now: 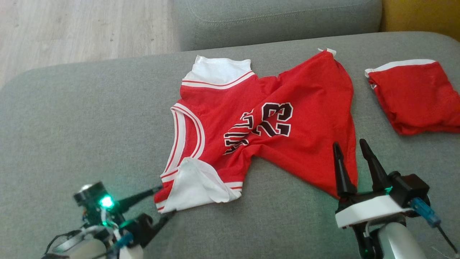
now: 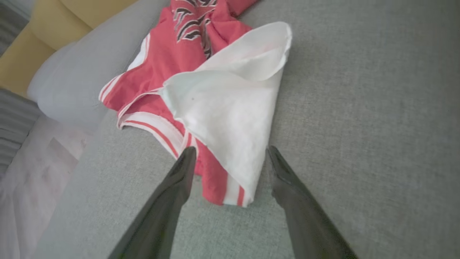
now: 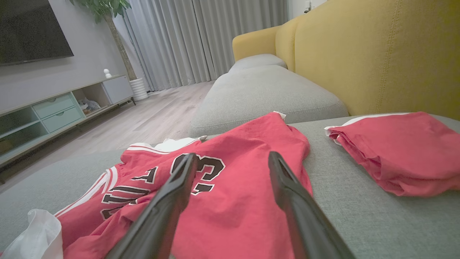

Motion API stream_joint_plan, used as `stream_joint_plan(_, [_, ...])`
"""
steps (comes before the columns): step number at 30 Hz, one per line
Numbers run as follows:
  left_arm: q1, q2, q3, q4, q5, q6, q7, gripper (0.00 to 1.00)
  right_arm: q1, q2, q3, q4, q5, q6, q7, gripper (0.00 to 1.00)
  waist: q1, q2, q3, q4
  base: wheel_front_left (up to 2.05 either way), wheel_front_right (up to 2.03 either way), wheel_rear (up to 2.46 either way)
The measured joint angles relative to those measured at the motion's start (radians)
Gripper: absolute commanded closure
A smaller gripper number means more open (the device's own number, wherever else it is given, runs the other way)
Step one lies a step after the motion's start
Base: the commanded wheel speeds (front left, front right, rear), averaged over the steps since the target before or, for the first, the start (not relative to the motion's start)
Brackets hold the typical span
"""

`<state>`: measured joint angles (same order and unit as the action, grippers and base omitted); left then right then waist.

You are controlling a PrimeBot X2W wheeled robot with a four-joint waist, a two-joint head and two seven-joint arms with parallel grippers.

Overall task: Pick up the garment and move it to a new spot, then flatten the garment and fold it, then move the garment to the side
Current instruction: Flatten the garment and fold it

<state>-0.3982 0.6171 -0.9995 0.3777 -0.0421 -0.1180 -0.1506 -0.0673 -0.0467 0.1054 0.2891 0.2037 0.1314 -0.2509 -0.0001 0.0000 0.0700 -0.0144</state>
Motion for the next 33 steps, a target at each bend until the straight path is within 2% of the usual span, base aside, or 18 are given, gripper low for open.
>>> stream_joint_plan(2, [0.018, -0.01, 0.05, 0.004, -0.061, 0.042, -0.001, 0.0, 0.0, 0.0, 0.002, 0.0, 0.0, 0.0, 0.0, 0.0, 0.0, 0.0, -0.003, -0.001, 0.0, 0.0, 0.0])
stream_joint_plan(4, [0.049, -0.042, 0.137, 0.002, -0.168, 0.101, -0.02, 0.0, 0.0, 0.0, 0.002, -0.002, 0.0, 0.0, 0.0, 0.0, 0.0, 0.0, -0.007, -0.004, 0.0, 0.0, 0.0])
stream_joint_plan(9, [0.118, -0.166, 0.343, -0.067, -0.403, 0.233, -0.083, 0.0, 0.017, 0.0, 0.003, -0.021, 0.0, 0.0, 0.0, 0.0, 0.0, 0.0, -0.019, -0.006, 0.0, 0.0, 0.0])
stream_joint_plan(12, [0.165, -0.224, 0.427, -0.109, -0.472, 0.273, -0.099, 0.0, 0.033, 0.0, 0.0, -0.029, 0.0, 0.0, 0.0, 0.0, 0.0, 0.0, -0.023, 0.0, 0.0, 0.0, 0.0])
stream_joint_plan(15, [0.221, -0.28, 0.476, -0.13, -0.497, 0.285, -0.099, 0.0, 0.041, 0.0, -0.009, -0.036, 0.0, 0.0, 0.0, 0.0, 0.0, 0.0, -0.021, 0.011, 0.0, 0.0, 0.0])
stream_joint_plan(18, [0.255, -0.331, 0.495, -0.134, -0.487, 0.267, -0.099, 0.0, 0.041, 0.0, -0.008, -0.04, -0.005, 0.0, 0.0, 0.0, 0.0, 0.0, -0.012, 0.021, 0.0, 0.0, 0.0])
stream_joint_plan(21, [0.255, -0.355, 0.504, -0.119, -0.455, 0.231, -0.099, 0.0, 0.04, 0.0, -0.005, -0.041, -0.012, 0.0, 0.0, 0.0, 0.0001, 0.0, 0.001, 0.025, 0.0, 0.0, 0.0])
stream_joint_plan(25, [0.217, -0.347, 0.471, -0.036, -0.422, 0.17, -0.09, 0.0, 0.037, 0.0, 0.005, -0.04, -0.012, 0.0, 0.0, 0.0, 0.0001, 0.0, 0.014, 0.018, 0.0, 0.0, 0.0])
stream_joint_plan(29, [0.155, -0.335, 0.413, 0.023, -0.405, 0.096, -0.018, 0.0, 0.036, 0.0, 0.008, -0.038, -0.012, 0.0, 0.0, 0.0, 0.0001, 0.0, 0.028, 0.007, 0.0, 0.0, 0.0])
stream_joint_plan(33, [0.107, -0.326, 0.381, 0.055, -0.404, 0.054, 0.027, 0.0, 0.036, 0.0, 0.009, -0.032, -0.012, 0.0, 0.0, 0.0, 0.0002, 0.0, 0.04, -0.002, 0.0, 0.0, 0.0])
